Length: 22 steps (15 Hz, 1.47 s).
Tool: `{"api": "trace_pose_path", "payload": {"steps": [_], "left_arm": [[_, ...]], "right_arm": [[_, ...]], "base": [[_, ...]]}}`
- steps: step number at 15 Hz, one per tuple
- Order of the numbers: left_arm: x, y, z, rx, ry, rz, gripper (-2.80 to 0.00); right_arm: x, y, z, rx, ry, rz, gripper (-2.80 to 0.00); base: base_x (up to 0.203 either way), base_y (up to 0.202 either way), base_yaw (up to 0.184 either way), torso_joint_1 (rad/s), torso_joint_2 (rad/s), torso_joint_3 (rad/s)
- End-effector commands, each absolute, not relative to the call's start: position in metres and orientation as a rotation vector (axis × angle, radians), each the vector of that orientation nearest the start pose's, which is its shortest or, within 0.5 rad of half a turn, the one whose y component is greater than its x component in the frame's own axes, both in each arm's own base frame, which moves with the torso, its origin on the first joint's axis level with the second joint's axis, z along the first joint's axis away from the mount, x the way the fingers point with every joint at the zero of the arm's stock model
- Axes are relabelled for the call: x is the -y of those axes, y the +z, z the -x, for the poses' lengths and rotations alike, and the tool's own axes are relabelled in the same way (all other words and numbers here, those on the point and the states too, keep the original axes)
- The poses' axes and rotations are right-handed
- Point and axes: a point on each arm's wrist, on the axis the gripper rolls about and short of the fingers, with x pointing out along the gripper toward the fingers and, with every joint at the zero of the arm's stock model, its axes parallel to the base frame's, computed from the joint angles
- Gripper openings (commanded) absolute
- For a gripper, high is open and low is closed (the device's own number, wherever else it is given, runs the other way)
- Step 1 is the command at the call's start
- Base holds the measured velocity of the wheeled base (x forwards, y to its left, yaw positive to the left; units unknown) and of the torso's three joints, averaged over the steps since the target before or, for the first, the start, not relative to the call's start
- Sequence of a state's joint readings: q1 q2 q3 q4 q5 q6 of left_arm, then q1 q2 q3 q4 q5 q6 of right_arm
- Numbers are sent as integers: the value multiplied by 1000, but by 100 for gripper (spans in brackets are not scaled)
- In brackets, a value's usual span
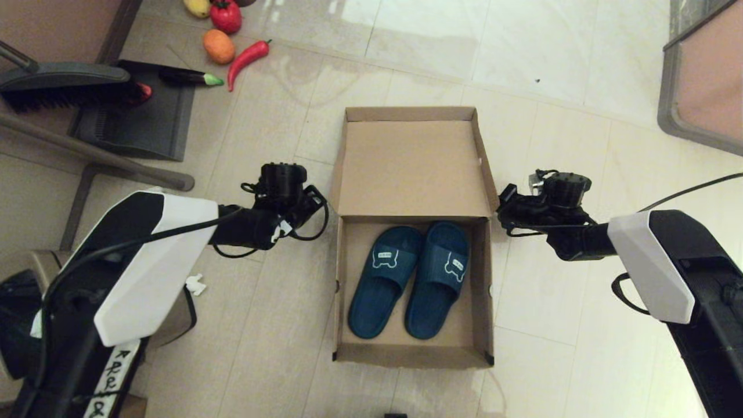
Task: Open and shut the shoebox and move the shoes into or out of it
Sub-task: Close the shoe box
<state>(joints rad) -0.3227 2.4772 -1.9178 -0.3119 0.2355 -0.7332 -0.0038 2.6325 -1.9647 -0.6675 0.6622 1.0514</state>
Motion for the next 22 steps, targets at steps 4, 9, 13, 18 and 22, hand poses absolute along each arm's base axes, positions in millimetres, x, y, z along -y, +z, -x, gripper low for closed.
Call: {"api": "trace_pose_path", "payload": {"steps": [4,9,13,18,22], "left_arm": [[162,128,-511,-78,-84,695,-280],[188,131,-500,-99,-147,749,-280],[193,117,-489,-150,-94,737,-280],[187,80,-452,-256,-36,697,-280],[177,67,-417,-258,-38,691,-280]], "right_arm": [[-21,117,-538,-354,552,-969,-280],[-29,115,-530,-413,536,-980,-280],[-29,101,-512,-494,494,-968,-280],[-29,84,-484,-573,425,-948,-280],[-27,76,-467,-549,399,-945,-280]], "base": [[0,0,0,0,0,0],[0,0,0,0,0,0],[0,0,0,0,0,0],[0,0,0,0,0,0],[0,0,0,0,0,0]]}}
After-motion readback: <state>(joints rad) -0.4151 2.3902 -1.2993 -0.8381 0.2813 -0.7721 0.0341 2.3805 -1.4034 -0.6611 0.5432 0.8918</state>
